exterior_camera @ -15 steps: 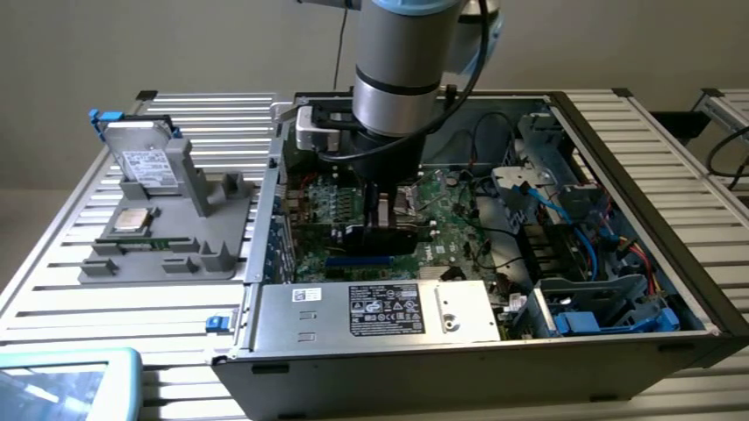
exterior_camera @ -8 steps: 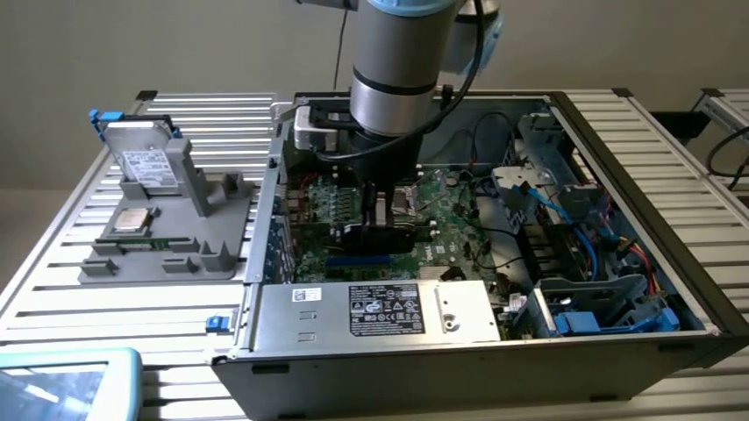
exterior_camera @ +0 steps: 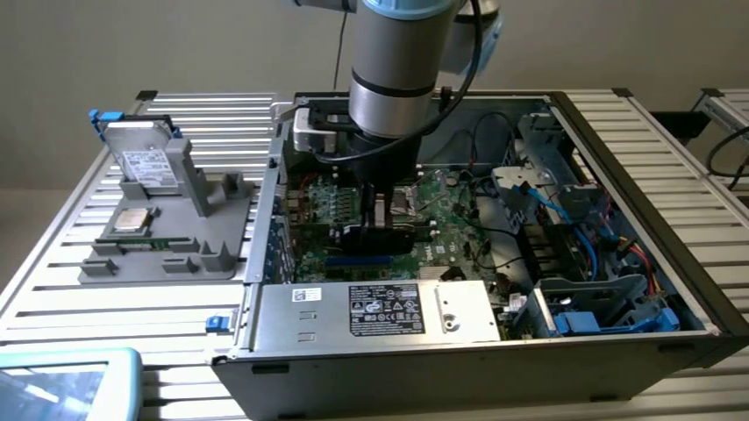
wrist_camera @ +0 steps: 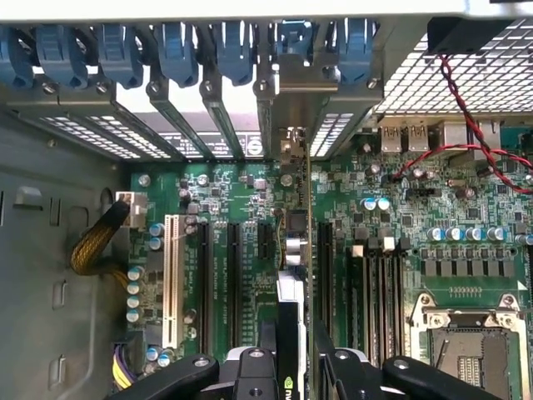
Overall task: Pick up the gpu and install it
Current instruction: 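Insert the gpu into the slot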
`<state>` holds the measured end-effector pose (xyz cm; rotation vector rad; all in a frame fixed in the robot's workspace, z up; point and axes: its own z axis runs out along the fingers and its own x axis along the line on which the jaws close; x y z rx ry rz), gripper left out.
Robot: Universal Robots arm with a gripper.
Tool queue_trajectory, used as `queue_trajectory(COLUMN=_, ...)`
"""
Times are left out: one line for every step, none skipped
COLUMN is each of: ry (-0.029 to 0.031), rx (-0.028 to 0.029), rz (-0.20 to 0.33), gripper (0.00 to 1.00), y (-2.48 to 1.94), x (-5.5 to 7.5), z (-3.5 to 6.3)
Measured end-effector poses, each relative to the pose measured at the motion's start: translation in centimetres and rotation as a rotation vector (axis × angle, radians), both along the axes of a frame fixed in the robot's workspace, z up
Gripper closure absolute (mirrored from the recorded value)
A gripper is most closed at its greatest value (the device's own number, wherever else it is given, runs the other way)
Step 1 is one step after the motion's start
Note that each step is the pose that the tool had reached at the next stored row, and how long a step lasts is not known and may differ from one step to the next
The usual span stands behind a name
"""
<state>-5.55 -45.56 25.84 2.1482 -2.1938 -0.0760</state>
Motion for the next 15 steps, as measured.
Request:
queue_trajectory(ry=0.0001, rx=-0.0002, rz=0.000, gripper=0.73, y=0.04, x=0.00, z=-0.02)
queue_trajectory(ry=0.0000, rx=-0.0001, rz=0.000, gripper=0.73, y=0.09, x=-0.01, z=-0.04)
queue_trajectory(ry=-0.0001, rx=0.0001, rz=0.000, gripper=0.73, y=0.10, x=0.00, z=-0.06)
queue_trajectory(ry=-0.0003, rx=0.0000, rz=0.000, gripper=0.73, y=0.10, x=-0.01, z=-0.09)
queue_trajectory(ry=-0.0005, rx=0.0001, rz=0.000, gripper=0.73, y=0.10, x=-0.01, z=-0.13)
queue_trajectory(ry=-0.0005, rx=0.0000, rz=0.000, gripper=0.73, y=0.11, x=-0.01, z=-0.18)
queue_trajectory(ry=-0.0005, rx=-0.0001, rz=0.000, gripper=0.73, y=0.11, x=-0.01, z=-0.22)
queue_trajectory(ry=-0.0005, rx=-0.0003, rz=0.000, gripper=0.73, y=0.11, x=-0.02, z=-0.24)
queue_trajectory(ry=-0.0004, rx=-0.0003, rz=0.000, gripper=0.73, y=0.11, x=-0.04, z=-0.24)
queue_trajectory(ry=-0.0004, rx=-0.0004, rz=0.000, gripper=0.73, y=0.11, x=-0.05, z=-0.24)
queue_trajectory(ry=-0.0004, rx=-0.0002, rz=0.000, gripper=0.73, y=0.11, x=-0.05, z=-0.25)
queue_trajectory(ry=-0.0005, rx=-0.0001, rz=0.000, gripper=0.73, y=0.12, x=-0.06, z=-0.27)
queue_trajectory(ry=-0.0006, rx=0.0002, rz=0.000, gripper=0.73, y=0.12, x=-0.06, z=-0.31)
queue_trajectory(ry=-0.0007, rx=0.0003, rz=0.000, gripper=0.73, y=0.12, x=-0.06, z=-0.35)
queue_trajectory(ry=-0.0005, rx=-0.0001, rz=0.000, gripper=0.73, y=0.12, x=-0.06, z=-0.36)
